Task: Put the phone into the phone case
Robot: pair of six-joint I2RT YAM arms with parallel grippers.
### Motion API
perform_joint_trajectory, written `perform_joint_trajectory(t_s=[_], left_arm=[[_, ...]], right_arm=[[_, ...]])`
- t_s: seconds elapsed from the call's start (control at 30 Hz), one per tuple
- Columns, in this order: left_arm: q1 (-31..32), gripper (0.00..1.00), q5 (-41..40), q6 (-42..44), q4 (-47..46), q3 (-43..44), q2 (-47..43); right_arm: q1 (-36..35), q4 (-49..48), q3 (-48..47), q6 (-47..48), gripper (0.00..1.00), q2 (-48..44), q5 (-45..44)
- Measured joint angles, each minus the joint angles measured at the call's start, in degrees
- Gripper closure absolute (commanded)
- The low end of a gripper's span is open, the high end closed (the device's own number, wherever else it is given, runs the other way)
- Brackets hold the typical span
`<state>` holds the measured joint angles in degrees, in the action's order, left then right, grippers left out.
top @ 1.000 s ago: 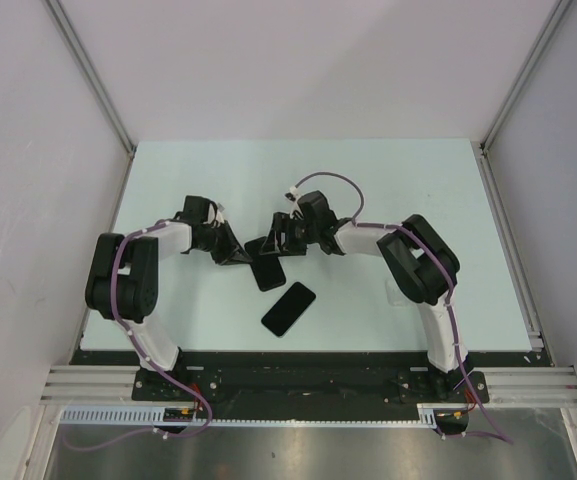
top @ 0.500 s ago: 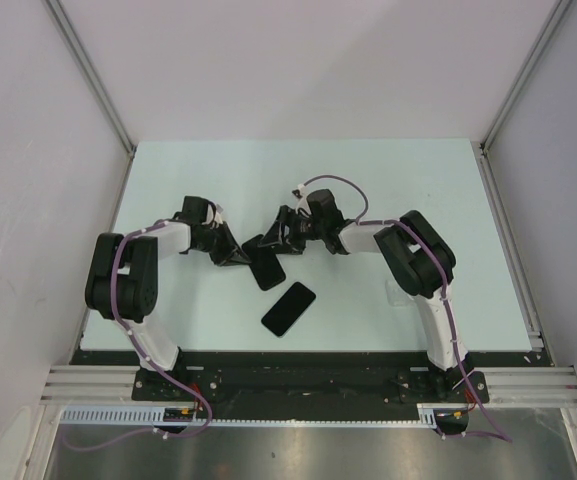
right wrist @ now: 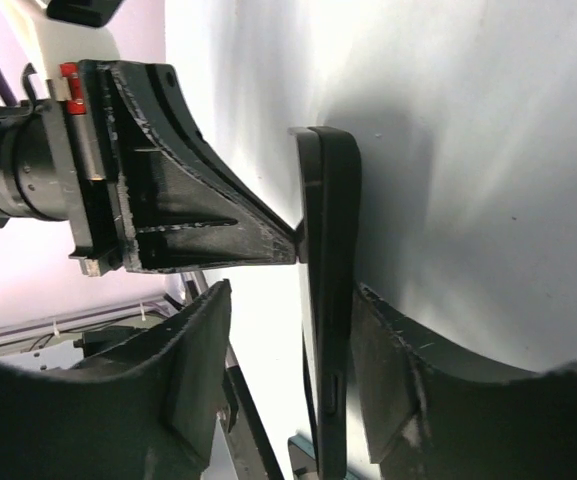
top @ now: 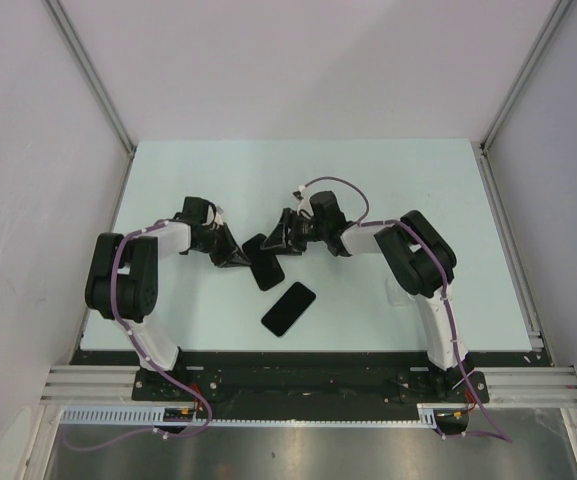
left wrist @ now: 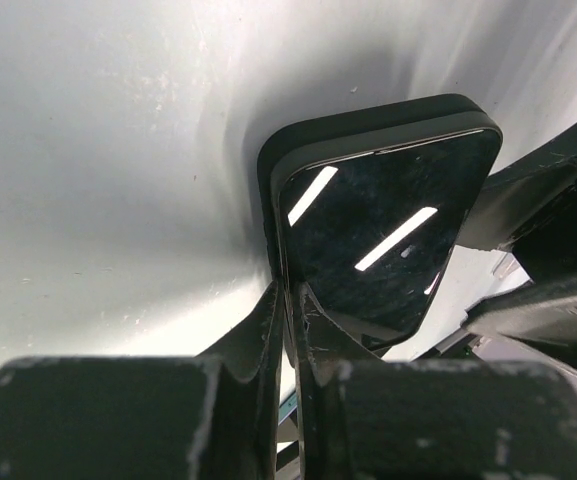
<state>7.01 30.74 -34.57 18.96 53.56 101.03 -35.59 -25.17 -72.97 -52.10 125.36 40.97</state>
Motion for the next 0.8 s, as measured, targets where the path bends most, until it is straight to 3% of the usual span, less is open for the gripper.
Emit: perform_joint_trajectory(t_s=[0.4, 0.7, 0.8], left_arm=[[0.15, 0.9, 0.15, -0.11, -0.74, -0.37, -0.02], [0.13, 0.9, 0.2, -0.13, -0.7, -0.5, -0.2], [0.17, 0.83, -0.24, -0.26, -0.72, -0.7, -0.57]], right_arm=[[0.24, 2.99, 0.0, 3.08, 0.63, 0.0, -0.09], [0.26, 3.54, 0.22, 4.7, 0.91, 0.0, -0.42], [0.28, 3.61, 0.22, 5.16, 0.98, 0.0, -0.39]])
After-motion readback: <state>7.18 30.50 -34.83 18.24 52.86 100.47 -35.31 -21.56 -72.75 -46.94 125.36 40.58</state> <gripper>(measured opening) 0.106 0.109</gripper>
